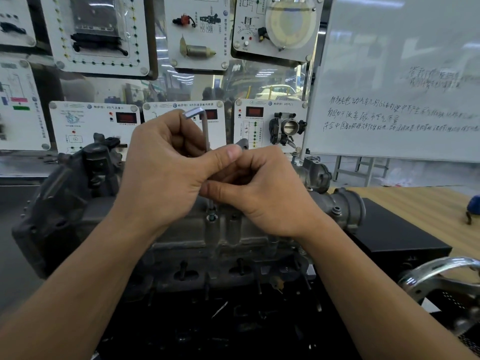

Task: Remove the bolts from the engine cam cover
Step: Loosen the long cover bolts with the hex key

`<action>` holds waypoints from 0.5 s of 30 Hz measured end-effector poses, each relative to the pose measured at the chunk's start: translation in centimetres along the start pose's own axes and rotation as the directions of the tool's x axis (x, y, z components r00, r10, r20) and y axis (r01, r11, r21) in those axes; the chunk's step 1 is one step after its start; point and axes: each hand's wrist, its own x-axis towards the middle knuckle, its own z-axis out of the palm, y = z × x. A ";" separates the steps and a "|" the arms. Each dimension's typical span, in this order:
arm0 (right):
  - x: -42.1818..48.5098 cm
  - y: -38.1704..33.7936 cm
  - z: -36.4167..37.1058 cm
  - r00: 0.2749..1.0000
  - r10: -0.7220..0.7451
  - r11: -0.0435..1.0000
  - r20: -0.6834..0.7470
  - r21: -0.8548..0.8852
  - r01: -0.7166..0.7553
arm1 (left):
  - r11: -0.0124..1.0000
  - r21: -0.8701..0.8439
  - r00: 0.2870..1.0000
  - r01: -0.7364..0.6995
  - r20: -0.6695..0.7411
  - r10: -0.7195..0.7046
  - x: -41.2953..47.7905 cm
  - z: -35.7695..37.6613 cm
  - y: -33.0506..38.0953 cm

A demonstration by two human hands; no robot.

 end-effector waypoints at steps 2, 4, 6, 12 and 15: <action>0.0 -0.1 -0.1 1.000 0.016 1.000 0.004 -0.003 -0.016 | 1.000 -0.007 0.999 -0.002 0.035 0.002 0.0 0.2 -0.1; 0.0 -0.3 -0.4 0.999 0.031 0.999 0.021 -0.032 -0.030 | 0.998 -0.060 0.996 0.005 0.090 0.001 -0.1 0.1 -0.1; -0.1 -0.4 -0.6 0.997 0.058 0.997 0.053 -0.062 -0.054 | 0.995 -0.102 0.987 0.005 0.160 0.011 -0.4 -0.3 -0.1; 0.0 -0.8 -0.6 0.987 0.088 0.992 0.135 -0.104 -0.075 | 0.994 -0.103 0.967 -0.033 0.248 0.057 -0.7 -1.3 0.0; -0.1 -0.6 -0.5 0.988 0.083 0.993 0.127 -0.099 -0.071 | 0.995 -0.093 0.983 -0.044 0.173 0.059 -0.6 -1.2 -0.1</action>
